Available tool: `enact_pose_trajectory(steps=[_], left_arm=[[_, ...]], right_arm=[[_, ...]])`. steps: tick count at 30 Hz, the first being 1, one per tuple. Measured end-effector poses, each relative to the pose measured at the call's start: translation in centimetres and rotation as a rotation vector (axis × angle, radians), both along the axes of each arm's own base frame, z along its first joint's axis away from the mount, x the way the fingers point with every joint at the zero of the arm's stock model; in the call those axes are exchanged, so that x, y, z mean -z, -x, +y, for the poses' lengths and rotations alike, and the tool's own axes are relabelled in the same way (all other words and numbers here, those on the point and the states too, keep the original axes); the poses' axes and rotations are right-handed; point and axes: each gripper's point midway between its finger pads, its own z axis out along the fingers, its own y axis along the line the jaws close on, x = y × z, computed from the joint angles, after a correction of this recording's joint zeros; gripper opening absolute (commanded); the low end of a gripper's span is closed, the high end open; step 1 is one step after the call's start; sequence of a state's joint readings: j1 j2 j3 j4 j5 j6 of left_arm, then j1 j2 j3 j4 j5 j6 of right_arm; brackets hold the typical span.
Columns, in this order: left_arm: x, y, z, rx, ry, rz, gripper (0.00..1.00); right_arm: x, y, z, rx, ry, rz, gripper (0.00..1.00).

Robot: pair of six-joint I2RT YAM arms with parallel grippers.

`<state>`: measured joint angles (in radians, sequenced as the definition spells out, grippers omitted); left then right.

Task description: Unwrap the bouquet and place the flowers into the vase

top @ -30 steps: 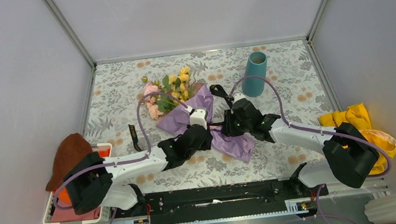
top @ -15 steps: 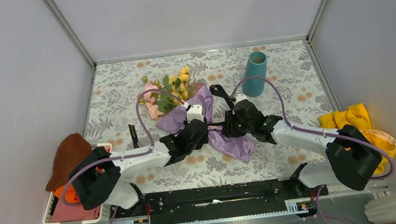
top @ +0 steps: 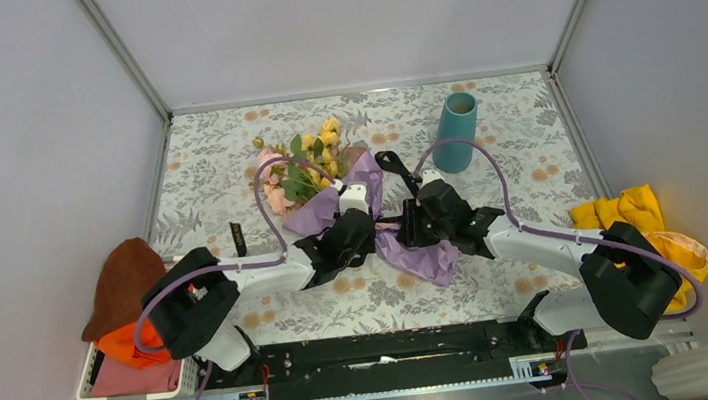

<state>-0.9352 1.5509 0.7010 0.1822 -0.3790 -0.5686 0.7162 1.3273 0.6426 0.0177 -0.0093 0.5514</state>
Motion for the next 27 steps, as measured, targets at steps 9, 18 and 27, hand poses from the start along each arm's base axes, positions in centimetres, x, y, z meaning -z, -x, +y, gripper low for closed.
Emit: enact_pose_trajectory(steps=[9,18,27], left_arm=[[0.3,-0.4,-0.4,-0.011,0.020,0.020,0.00],[-2.4,0.3,1.6,-0.052,0.072,-0.010,0.00],[-3.9,1.9,4.4,-0.091,0.100,-0.016,0.00]], right_arm=[[0.1,-0.1,-0.2,0.005,0.011,-0.003,0.41],[0.7,-1.8,1.2,0.001,0.035,0.011,0.41],[4.8,-2.6,1.9,0.001,0.101,0.089,0.40]])
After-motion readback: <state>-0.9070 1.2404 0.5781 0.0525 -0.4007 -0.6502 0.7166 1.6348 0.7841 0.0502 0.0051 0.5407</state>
